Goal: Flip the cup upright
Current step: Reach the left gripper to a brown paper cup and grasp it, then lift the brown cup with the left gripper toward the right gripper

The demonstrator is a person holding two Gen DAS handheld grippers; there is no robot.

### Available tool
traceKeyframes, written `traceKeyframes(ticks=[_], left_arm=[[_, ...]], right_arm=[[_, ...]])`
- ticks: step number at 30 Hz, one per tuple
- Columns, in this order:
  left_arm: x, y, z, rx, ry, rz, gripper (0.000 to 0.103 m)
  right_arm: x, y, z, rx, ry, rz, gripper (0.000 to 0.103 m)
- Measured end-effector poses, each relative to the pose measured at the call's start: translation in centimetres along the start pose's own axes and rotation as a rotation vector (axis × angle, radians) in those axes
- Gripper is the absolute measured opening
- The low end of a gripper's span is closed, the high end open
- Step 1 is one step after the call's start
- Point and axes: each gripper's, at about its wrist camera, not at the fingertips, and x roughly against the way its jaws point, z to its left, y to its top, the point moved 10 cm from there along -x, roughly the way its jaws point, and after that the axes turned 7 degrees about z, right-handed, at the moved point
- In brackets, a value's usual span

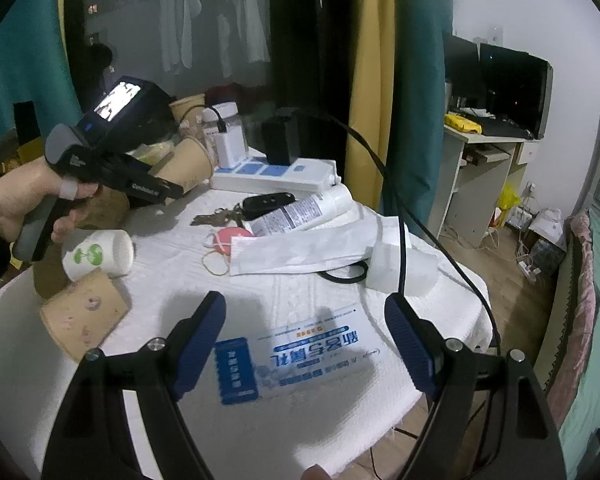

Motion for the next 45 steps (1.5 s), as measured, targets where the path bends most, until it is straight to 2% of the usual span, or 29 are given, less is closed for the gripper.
traceKeyframes(ticks=[6, 10, 15, 17, 22, 26, 29, 32, 37, 39, 41, 45], left_arm=[[7.0, -1.6, 1.1, 0.035, -0.05, -0.081, 0.055], [13.7, -5.1, 2.4, 0.082, -0.091, -0.16, 0.055], [20.0, -14.0, 2.1, 0.184, -0.177, -0.2, 0.055], [21.1, -19.1, 1.6, 0.246, -0.242, -0.185, 0.055], [21.1, -31.1, -0.2, 0.43, -0.428, -0.1, 0.055], [19.9, -39.6, -1.5, 0.65, -0.564, -0.05, 0.055], [18.6, -43.8, -2.5, 0.781, -0.603, -0.022, 0.055], [17.4, -46.6, -3.4, 0.872, -0.647, -0.003, 0.055], [16.2, -48.3, -3.8, 0.928, -0.633, 0.012, 0.058], [16.0, -48.4, -4.1, 0.934, -0.635, 0.023, 0.062], [15.3, -48.0, -4.2, 0.939, -0.642, 0.025, 0.075], [15.2, -47.9, -4.3, 0.931, -0.653, 0.018, 0.078]], right_arm=[[4.4, -0.6, 1.5, -0.008, 0.01, -0.048, 0.08], [7.6, -1.8, 3.4, -0.01, 0.031, -0.075, 0.08], [11.0, -5.0, 7.2, 0.001, 0.085, -0.077, 0.08], [11.8, -6.6, 8.9, 0.001, 0.111, -0.066, 0.08], [13.3, -11.3, 13.5, 0.004, 0.19, -0.014, 0.08], [13.5, -14.5, 16.7, 0.023, 0.233, 0.038, 0.08], [13.4, -16.2, 18.6, 0.041, 0.26, 0.077, 0.08], [13.3, -17.2, 19.4, 0.051, 0.268, 0.101, 0.08], [12.9, -17.9, 19.7, 0.056, 0.272, 0.132, 0.08], [12.8, -17.9, 19.7, 0.062, 0.271, 0.14, 0.08], [12.6, -17.9, 19.8, 0.068, 0.266, 0.146, 0.08], [12.2, -17.9, 20.2, 0.084, 0.259, 0.166, 0.08]])
